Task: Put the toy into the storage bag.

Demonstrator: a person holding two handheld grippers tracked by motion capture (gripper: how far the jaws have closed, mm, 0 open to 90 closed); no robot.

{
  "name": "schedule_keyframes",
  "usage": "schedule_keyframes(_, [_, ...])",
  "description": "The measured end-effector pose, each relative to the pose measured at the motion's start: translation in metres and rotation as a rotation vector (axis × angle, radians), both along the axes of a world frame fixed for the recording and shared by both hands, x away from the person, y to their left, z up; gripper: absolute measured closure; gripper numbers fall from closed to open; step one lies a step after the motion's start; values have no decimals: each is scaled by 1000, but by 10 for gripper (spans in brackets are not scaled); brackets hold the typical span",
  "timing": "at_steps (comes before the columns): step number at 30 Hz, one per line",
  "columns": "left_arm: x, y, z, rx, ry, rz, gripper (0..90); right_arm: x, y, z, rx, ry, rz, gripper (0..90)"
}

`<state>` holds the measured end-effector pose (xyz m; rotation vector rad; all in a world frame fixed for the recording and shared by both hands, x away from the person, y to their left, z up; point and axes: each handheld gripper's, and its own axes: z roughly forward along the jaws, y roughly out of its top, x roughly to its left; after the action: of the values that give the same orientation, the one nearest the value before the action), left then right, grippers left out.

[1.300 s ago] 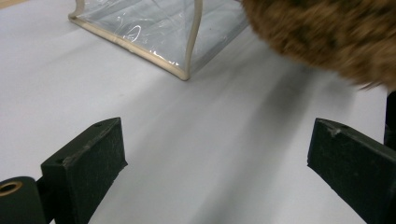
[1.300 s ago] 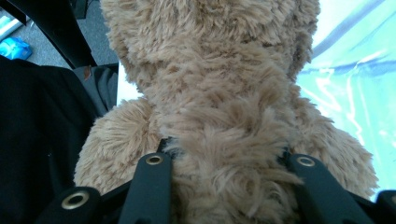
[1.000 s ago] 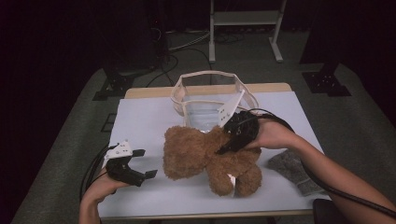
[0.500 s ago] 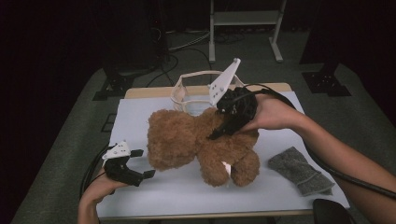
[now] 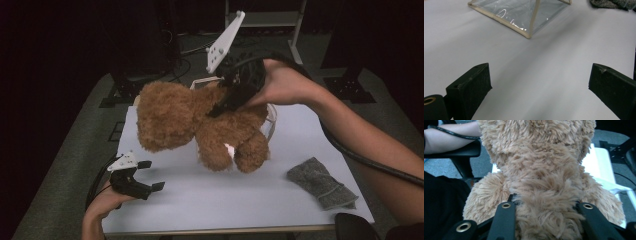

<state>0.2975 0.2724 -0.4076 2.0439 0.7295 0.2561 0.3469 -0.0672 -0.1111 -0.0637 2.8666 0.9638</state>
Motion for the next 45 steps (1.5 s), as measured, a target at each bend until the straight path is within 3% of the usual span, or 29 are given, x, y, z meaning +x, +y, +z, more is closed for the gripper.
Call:
schedule_keyframes(8, [0, 1, -1, -2, 7, 2, 33, 23, 4, 28, 13, -11, -34, 641])
schedule_keyframes(18, [0, 2, -2, 6, 10, -1, 33, 52, 9, 47, 11, -25, -92, 638])
schedule_keyframes(28, [0, 3, -3, 7, 13, 1, 33, 85, 7, 47, 16, -8, -145, 638])
schedule_keyframes(34, [0, 5, -4, 4, 13, 7, 33, 111, 5, 41, 9, 10, -193, 638])
schedule_keyframes(45, [0, 6, -4, 7, 11, 8, 33, 142, 0, 33, 7, 27, -247, 637])
